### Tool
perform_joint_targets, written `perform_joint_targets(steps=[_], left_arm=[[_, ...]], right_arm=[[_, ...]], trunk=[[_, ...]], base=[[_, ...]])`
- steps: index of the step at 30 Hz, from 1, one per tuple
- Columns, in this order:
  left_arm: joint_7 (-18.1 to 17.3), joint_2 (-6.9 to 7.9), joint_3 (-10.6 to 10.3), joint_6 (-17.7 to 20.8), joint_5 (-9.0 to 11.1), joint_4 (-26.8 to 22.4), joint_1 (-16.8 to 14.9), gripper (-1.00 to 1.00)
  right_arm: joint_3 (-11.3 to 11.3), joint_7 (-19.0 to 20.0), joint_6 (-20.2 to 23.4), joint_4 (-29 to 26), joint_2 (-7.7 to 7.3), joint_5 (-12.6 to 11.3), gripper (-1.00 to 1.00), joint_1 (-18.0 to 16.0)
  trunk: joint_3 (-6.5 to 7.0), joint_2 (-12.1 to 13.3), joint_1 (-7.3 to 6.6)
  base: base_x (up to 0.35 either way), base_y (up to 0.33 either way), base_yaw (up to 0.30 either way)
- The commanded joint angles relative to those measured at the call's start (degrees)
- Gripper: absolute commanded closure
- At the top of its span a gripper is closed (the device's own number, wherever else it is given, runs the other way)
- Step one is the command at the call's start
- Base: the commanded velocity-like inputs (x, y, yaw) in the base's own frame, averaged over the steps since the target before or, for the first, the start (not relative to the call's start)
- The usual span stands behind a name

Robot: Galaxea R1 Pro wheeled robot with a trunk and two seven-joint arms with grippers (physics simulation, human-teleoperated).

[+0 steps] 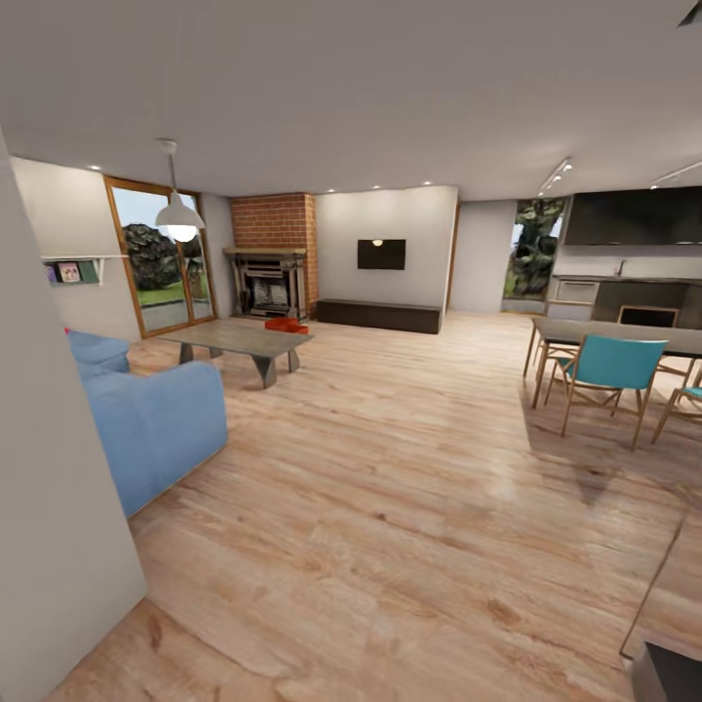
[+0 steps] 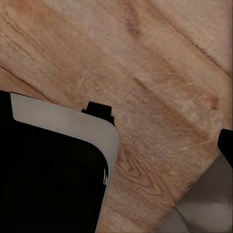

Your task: Move the two storage containers from the living room to the garage. In the garage, place one container on the floor and stack the other container on top of it (either order is fine).

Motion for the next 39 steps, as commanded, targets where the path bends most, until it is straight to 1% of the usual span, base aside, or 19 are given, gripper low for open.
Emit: perform_joint_targets(steps=[1,6,16,39], left_arm=[[0.0,-0.02,0.0,-0.1,0.6,0.0,0.0,-1.00],[0.0,-0.02,0.0,-0.1,0.6,0.0,0.0,-1.00],[0.0,0.04,0.0,-0.1,0.6,0.0,0.0,-1.00],[0.0,0.02,0.0,0.0,0.6,0.0,0.0,-1.00]], right_arm=[[0.4,0.3,-0.4,0.2,0.00,-0.6,-1.00,-0.1],[0.4,0.3,-0.4,0.2,0.00,-0.6,-1.00,-0.1],[0.4,0.3,-0.4,0.2,0.00,-0.6,-1.00,-0.1],[0.4,0.3,-0.2,0.2,0.00,-0.6,-1.00,-0.1]], trunk=[[-0.05,0.0,0.03],[-0.05,0.0,0.03],[-0.05,0.0,0.03],[-0.05,0.0,0.03]], base=[[0.325,0.000,0.000],[0.325,0.000,-0.086],[0.325,0.000,-0.199],[0.325,0.000,-0.005]])
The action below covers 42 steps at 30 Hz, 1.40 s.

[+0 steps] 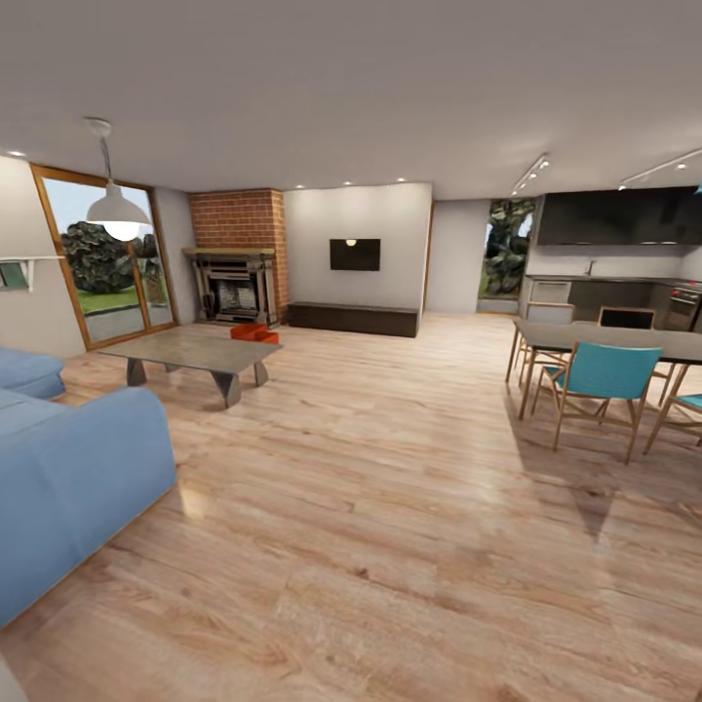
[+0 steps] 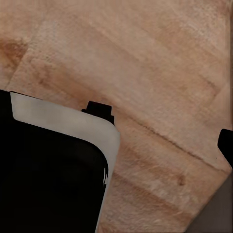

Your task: Move the two storage containers from the living room to the garage. In the garage, place one container on the floor and stack the other container on top of it (either order is fine).

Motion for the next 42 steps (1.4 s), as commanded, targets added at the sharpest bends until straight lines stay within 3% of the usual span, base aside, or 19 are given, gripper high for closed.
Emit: perform_joint_targets(steps=[1,22,28,42], left_arm=[[0.0,-0.01,0.0,-0.1,0.6,0.0,0.0,-1.00],[-0.1,-0.02,0.0,0.3,0.6,0.0,0.0,-1.00],[-0.4,0.00,0.0,0.3,0.6,0.0,0.0,-1.00],[-0.5,0.03,-0.1,0.3,0.6,0.0,0.0,-1.00]], right_arm=[[0.4,0.3,-0.3,0.2,0.00,-0.6,-1.00,-0.1],[0.1,0.7,-0.4,0.2,0.00,-0.9,-1.00,-0.1],[-0.3,1.1,-0.5,0.2,1.50,-1.5,-1.00,-0.1],[0.2,0.6,-0.3,0.2,1.42,-0.9,-1.00,-0.1]], trunk=[[-0.05,0.0,0.03],[-0.05,0.0,0.03],[-0.05,0.0,0.03],[-0.05,0.0,0.03]], base=[[0.325,0.000,0.000],[0.325,0.000,0.000],[0.325,0.000,0.000],[0.325,0.014,0.000]])
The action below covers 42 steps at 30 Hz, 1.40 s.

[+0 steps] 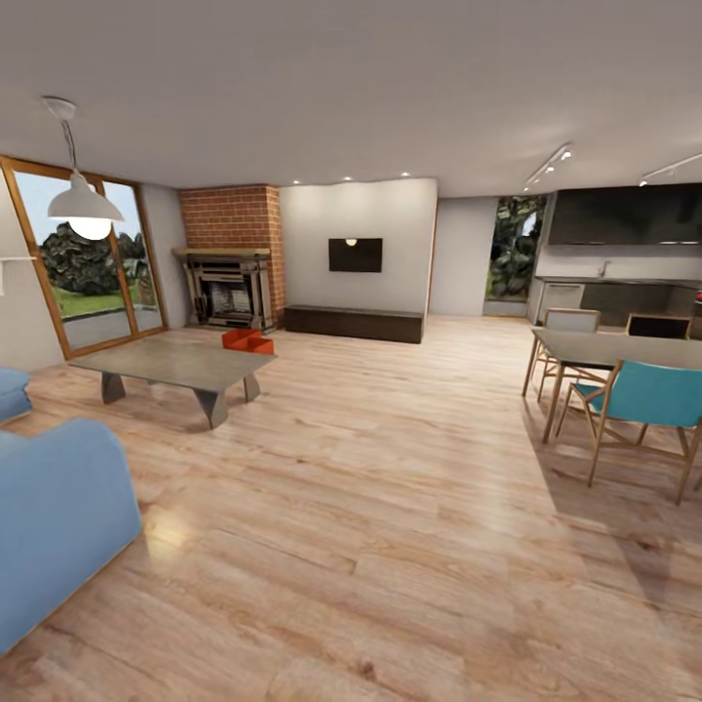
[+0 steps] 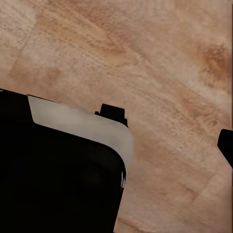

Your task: Move the two storage containers from the living room to the garage. In the garage, place one container on the floor and stack the other container on top of it (either order is fine).

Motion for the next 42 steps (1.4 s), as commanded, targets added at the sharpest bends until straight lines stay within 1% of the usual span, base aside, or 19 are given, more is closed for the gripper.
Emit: perform_joint_targets(steps=[1,19,35,42], left_arm=[[0.0,-0.02,0.0,-0.1,0.6,0.0,0.0,-1.00],[0.1,-0.02,0.0,-0.4,0.5,-0.3,0.0,-1.00],[0.1,-0.02,-0.1,-0.4,0.4,-0.4,0.0,-1.00],[0.1,-0.02,-0.1,-0.4,0.5,-0.4,0.0,-1.00]], right_arm=[[0.4,0.3,-0.3,0.2,-0.02,-0.6,-1.00,-0.1],[-0.3,-0.1,-0.5,0.1,-0.09,-1.3,-1.00,-0.1],[-0.2,0.0,-0.5,0.1,0.02,-1.1,-1.00,-0.1],[0.1,0.0,-0.5,0.2,0.02,-1.0,-1.00,-0.1]], trunk=[[-0.05,0.0,0.03],[-0.05,0.0,0.03],[-0.05,0.0,0.03],[-0.05,0.0,0.03]], base=[[0.325,0.084,0.000],[0.325,0.111,-0.004],[0.325,0.108,-0.221],[0.325,0.066,-0.064]])
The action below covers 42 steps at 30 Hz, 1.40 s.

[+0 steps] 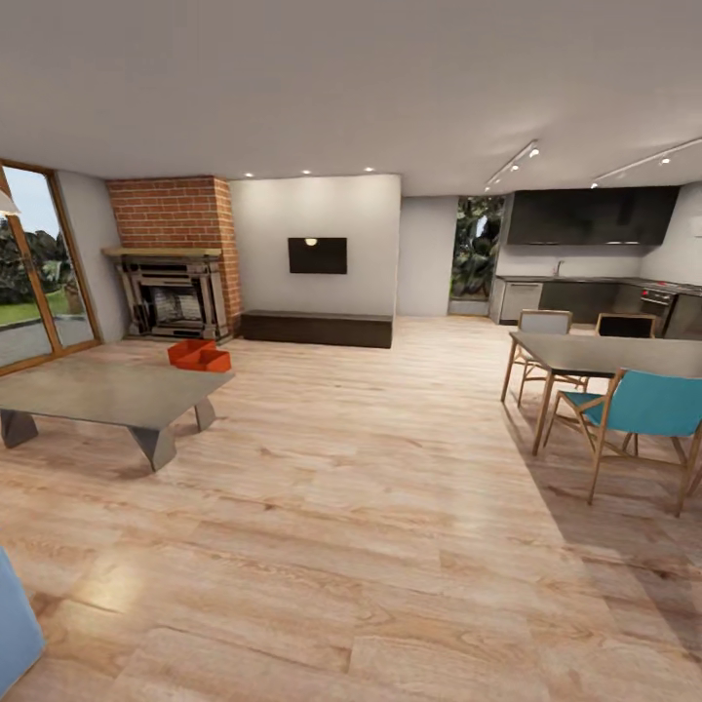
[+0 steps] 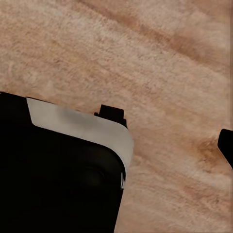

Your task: Move the two storage containers from the living room to the garage. In the garage, place one container on the floor and stack the other container on top of it (either order is fine).

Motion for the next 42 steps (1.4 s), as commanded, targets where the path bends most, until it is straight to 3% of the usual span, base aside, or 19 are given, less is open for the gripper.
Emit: perform_joint_targets(steps=[1,42], left_arm=[[0.0,-0.02,0.0,-0.1,0.6,0.0,0.0,-1.00],[0.0,0.02,0.1,0.1,0.6,0.0,0.0,-1.00]], right_arm=[[0.4,0.3,-0.3,0.2,-0.01,-0.6,-1.00,-0.1],[0.8,0.4,0.1,0.2,-0.11,-0.3,-1.00,-0.1]], trunk=[[-0.05,0.0,0.03],[-0.05,0.0,0.03]], base=[[0.324,0.015,-0.010],[0.325,0.001,-0.001]])
